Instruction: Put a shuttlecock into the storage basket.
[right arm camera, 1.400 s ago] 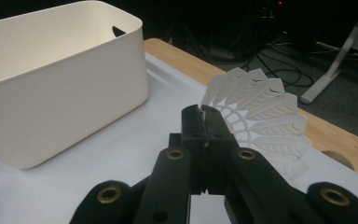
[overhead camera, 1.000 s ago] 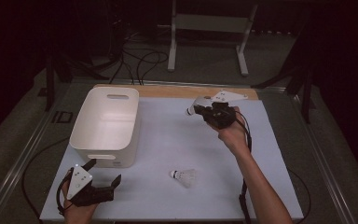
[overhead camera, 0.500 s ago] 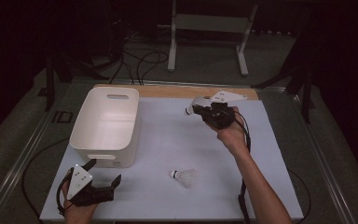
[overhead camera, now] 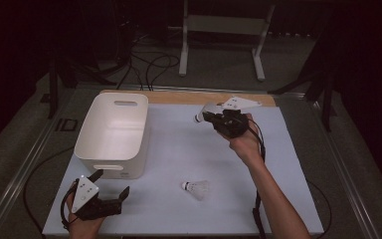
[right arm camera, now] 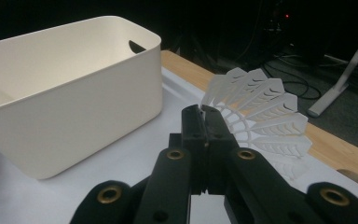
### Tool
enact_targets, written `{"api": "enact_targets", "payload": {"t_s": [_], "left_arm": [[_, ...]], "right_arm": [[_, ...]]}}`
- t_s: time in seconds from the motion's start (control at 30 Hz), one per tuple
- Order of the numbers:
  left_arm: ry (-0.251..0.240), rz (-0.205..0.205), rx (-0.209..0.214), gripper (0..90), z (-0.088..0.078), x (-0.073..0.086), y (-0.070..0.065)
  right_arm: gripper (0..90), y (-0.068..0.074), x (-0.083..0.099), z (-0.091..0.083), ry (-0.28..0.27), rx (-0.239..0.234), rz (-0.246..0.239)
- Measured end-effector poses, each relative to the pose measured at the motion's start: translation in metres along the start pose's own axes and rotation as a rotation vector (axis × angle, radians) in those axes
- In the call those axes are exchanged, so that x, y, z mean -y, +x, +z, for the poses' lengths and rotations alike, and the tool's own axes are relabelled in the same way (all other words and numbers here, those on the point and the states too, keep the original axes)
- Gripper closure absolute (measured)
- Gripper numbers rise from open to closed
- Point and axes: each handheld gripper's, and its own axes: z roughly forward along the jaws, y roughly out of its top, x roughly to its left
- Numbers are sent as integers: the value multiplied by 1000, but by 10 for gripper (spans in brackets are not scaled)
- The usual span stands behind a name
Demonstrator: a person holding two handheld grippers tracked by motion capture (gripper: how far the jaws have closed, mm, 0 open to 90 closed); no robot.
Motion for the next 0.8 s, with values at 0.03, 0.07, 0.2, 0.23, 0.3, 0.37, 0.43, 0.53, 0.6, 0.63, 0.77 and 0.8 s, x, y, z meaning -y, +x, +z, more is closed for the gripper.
{"api": "enact_targets", "payload": {"t_s": [0.03, 0.07, 0.2, 0.23, 0.3, 0.37, 0.43, 0.53, 0.6, 0.63, 0.77, 0.8], "left_arm": [[1, 1, 0, 0, 0, 0, 0], [0, 1, 1, 0, 0, 0, 0], [2, 3, 2, 0, 0, 0, 0], [2, 3, 2, 0, 0, 0, 0], [2, 3, 2, 0, 0, 0, 0], [2, 3, 2, 0, 0, 0, 0], [2, 3, 2, 0, 0, 0, 0], [2, 2, 1, 0, 0, 0, 0], [1, 2, 0, 0, 0, 0, 0], [1, 1, 0, 0, 0, 0, 0], [-1, 1, 0, 0, 0, 0, 0], [-2, 0, -1, 0, 0, 0, 1]], "right_arm": [[896, 0, 0, 0, -2, 1, -3], [896, 1, 0, 1, -3, -1, -4], [896, 2, -1, 1, -4, -3, -5], [896, 2, -2, 1, -3, -3, -5], [896, 2, -2, 1, -5, -3, -5], [896, 3, -4, 1, -8, -7, -6], [896, 4, -5, 1, -14, -12, 0], [896, 4, -6, 1, -21, -14, 3], [896, 5, -6, 1, -26, -15, 7], [896, 5, -7, 1, -28, -18, 5], [896, 8, -9, 2, -33, -24, 2], [896, 8, -9, 3, -34, -26, 5]]}}
